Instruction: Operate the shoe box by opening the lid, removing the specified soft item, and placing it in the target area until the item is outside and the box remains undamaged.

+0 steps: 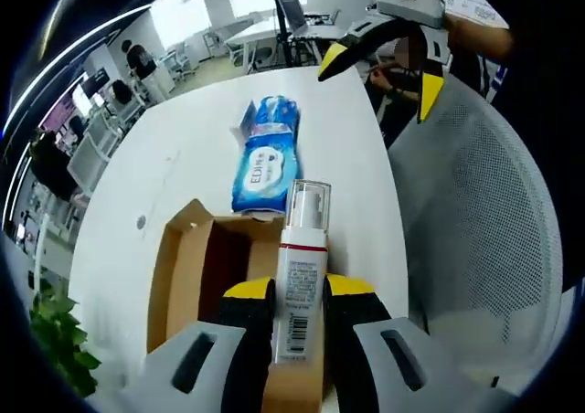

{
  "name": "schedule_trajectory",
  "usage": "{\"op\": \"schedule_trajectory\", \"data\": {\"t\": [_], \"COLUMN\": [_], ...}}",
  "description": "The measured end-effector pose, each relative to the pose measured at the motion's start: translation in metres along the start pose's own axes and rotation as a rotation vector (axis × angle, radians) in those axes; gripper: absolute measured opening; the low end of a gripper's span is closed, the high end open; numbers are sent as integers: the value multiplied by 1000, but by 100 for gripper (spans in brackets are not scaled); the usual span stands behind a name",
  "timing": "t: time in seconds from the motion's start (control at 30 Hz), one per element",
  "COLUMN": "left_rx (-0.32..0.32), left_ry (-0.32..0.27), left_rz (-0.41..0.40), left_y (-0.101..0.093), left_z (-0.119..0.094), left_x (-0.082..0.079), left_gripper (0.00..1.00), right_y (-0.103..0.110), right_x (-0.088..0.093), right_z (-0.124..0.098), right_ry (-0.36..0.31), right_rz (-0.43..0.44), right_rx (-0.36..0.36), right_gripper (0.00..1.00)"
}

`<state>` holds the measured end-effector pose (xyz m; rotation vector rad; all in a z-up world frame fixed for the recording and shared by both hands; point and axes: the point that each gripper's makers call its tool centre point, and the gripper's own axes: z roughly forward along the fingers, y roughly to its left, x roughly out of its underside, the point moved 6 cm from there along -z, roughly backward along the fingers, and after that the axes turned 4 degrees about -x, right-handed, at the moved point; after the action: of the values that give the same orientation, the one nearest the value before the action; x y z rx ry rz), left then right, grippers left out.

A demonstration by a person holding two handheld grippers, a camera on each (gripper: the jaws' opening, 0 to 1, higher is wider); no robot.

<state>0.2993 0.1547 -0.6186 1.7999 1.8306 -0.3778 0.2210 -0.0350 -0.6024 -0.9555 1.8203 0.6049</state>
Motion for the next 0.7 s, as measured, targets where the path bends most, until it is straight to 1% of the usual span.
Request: {"op": "schedule_trajectory", "data": {"t": [0.17,0.33,0.4,0.5,0.53,0.7], "left_rx": [17,44,53,68,84,123], "left_ry": [-24,-63,-76,-80,-83,-94], "left_rz": [23,42,50,63,64,76], "left_y": [-5,-13,-14,-17,-19,-27], "left_z": [2,3,3,4,4,8], "left_x": [-12,-24,-27,-29,-30,-33], "left_gripper": [19,19,19,19,19,19], "right_y": [3,6,9,11,12,18], "right_x": [-3,-6,-6,-6,-6,-8], "right_z": [1,3,5,8,9,15], "right_ry": [-3,-11,-6,-5,-6,1], "right_rz": [-25,-45,-56,-74,-76,-110], "right_rx": [-12,-32,-44,-55,-59,-91], "right_gripper": [60,55,54,52,51,46]}}
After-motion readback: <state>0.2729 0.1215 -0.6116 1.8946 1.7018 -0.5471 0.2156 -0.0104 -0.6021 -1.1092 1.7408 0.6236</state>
